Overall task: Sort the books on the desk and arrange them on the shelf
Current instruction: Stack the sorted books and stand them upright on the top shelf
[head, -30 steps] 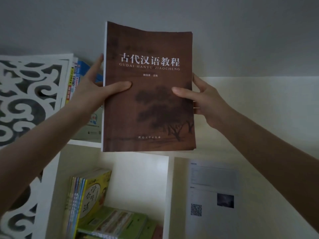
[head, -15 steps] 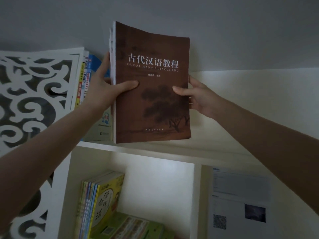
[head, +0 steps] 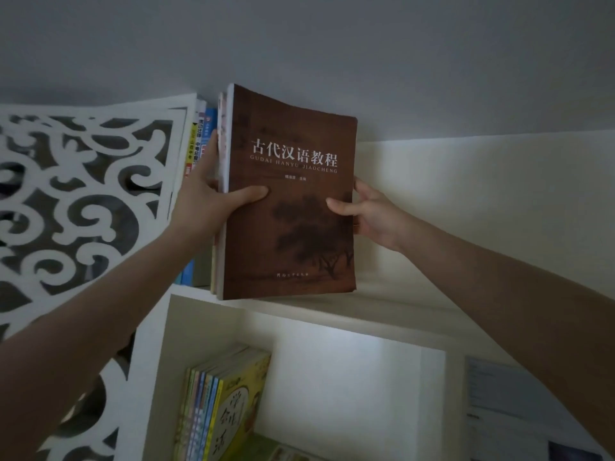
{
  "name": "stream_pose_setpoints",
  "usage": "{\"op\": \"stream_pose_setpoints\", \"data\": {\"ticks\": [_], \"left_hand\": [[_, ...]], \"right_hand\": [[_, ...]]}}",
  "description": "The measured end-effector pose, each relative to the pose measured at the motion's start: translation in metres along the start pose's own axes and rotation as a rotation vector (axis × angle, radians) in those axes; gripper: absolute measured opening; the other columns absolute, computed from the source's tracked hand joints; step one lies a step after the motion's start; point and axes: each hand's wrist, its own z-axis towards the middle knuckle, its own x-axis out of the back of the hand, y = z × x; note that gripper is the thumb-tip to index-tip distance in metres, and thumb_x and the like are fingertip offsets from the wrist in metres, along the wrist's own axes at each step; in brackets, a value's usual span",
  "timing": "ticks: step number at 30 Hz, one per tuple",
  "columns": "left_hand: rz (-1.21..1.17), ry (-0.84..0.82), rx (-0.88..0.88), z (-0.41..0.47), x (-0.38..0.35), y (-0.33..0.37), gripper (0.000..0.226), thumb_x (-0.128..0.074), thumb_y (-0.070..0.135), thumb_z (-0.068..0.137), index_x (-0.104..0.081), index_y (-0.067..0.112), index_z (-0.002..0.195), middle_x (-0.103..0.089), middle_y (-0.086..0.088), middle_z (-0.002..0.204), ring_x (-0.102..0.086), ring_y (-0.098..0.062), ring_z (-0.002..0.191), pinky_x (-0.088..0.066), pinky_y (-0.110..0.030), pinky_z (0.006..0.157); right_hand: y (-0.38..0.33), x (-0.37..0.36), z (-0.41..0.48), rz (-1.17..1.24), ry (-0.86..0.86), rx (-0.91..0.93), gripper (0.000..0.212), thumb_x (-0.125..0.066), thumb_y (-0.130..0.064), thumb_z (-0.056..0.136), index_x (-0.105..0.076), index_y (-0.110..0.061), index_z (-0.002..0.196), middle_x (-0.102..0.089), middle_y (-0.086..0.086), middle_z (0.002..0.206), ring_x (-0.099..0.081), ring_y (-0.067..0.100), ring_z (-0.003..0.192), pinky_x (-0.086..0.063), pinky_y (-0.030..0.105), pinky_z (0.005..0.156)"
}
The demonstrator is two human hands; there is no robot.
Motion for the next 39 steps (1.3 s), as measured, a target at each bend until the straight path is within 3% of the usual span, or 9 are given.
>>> {"op": "stream_pose_setpoints", "data": {"ticks": [3,12,18,23,26,29,34,35,39], "left_hand": [[0.047,0.036,0.025,0.003,0.006,-0.013,0.104,-0.085,0.042,0.063,-0.022,0.047,0.146,-0.058,0.008,0.128,-0.061,-0.012,0.107,-0.054,-0.046,0.090],[0.358,0.137,0.040,0.015,0.006,-0.033,0.102,-0.076,0.054,0.069,-0.011,0.048,0.147,-0.052,0.005,0.138,-0.057,-0.019,0.116,-0.049,-0.044,0.094],[0.614,0.223,0.004,0.014,-0.010,-0.038,0.097,-0.068,0.056,0.077,-0.006,0.042,0.150,-0.047,0.001,0.142,-0.054,-0.022,0.119,-0.043,-0.030,0.079],[0.674,0.314,-0.031,0.015,-0.022,-0.047,0.093,-0.068,0.051,0.080,-0.007,0.041,0.150,-0.052,-0.002,0.131,-0.055,-0.021,0.113,-0.044,-0.031,0.078],[0.677,0.364,-0.076,0.014,-0.033,-0.056,0.089,-0.064,0.046,0.084,-0.006,0.038,0.151,-0.053,-0.007,0.123,-0.053,-0.022,0.109,-0.042,-0.035,0.090],[0.682,0.369,-0.086,0.016,-0.041,-0.063,0.084,-0.061,0.040,0.088,-0.007,0.034,0.152,-0.047,-0.011,0.127,-0.043,-0.025,0.119,-0.026,-0.040,0.107],[0.652,0.399,-0.073,0.020,-0.043,-0.067,0.081,-0.062,0.036,0.089,-0.011,0.031,0.152,-0.042,-0.012,0.133,-0.036,-0.026,0.127,-0.017,-0.040,0.112],[0.644,0.408,-0.075,0.019,-0.044,-0.067,0.080,-0.062,0.035,0.089,-0.012,0.031,0.151,-0.042,-0.012,0.133,-0.036,-0.026,0.126,-0.017,-0.040,0.112],[0.630,0.442,-0.080,0.019,-0.046,-0.067,0.079,-0.063,0.034,0.088,-0.015,0.031,0.151,-0.043,-0.013,0.130,-0.037,-0.027,0.124,-0.018,-0.039,0.110]], "right_hand": [[0.010,-0.009,0.014,0.010,-0.020,0.002,0.072,-0.074,-0.012,0.081,-0.043,-0.032,0.143,-0.065,-0.003,0.128,-0.062,0.020,0.117,-0.051,0.040,0.096],[0.043,-0.028,0.051,0.040,-0.062,-0.026,0.065,-0.069,-0.014,0.083,-0.042,-0.027,0.141,-0.064,-0.003,0.128,-0.063,0.018,0.112,-0.051,0.030,0.079],[0.065,-0.029,0.068,0.079,-0.095,-0.046,0.066,-0.071,-0.019,0.076,-0.048,-0.024,0.137,-0.062,-0.001,0.132,-0.058,0.022,0.121,-0.047,0.035,0.095],[0.070,-0.033,0.082,0.106,-0.156,-0.035,0.044,-0.060,-0.004,0.089,-0.056,-0.026,0.127,-0.067,-0.003,0.123,-0.060,0.019,0.116,-0.041,0.040,0.104],[0.076,-0.038,0.089,0.169,-0.163,-0.022,0.045,-0.057,0.003,0.089,-0.057,-0.022,0.126,-0.066,0.001,0.125,-0.061,0.021,0.117,-0.043,0.039,0.102],[0.077,-0.048,0.093,0.125,-0.125,-0.027,0.041,-0.059,0.007,0.088,-0.059,-0.024,0.116,-0.068,-0.002,0.116,-0.065,0.014,0.106,-0.055,0.027,0.084],[0.078,-0.053,0.093,-0.019,-0.088,-0.029,0.035,-0.065,-0.001,0.087,-0.059,-0.026,0.111,-0.068,-0.001,0.116,-0.064,0.014,0.102,-0.053,0.028,0.082],[0.077,-0.054,0.092,-0.069,-0.056,-0.030,0.039,-0.068,-0.006,0.086,-0.056,-0.022,0.119,-0.067,0.002,0.119,-0.065,0.018,0.103,-0.053,0.032,0.082],[0.067,-0.057,0.080,-0.439,0.079,-0.122,0.108,-0.085,-0.028,0.071,-0.015,-0.013,0.152,-0.049,0.010,0.131,-0.055,0.028,0.117,-0.053,0.037,0.078]]}}
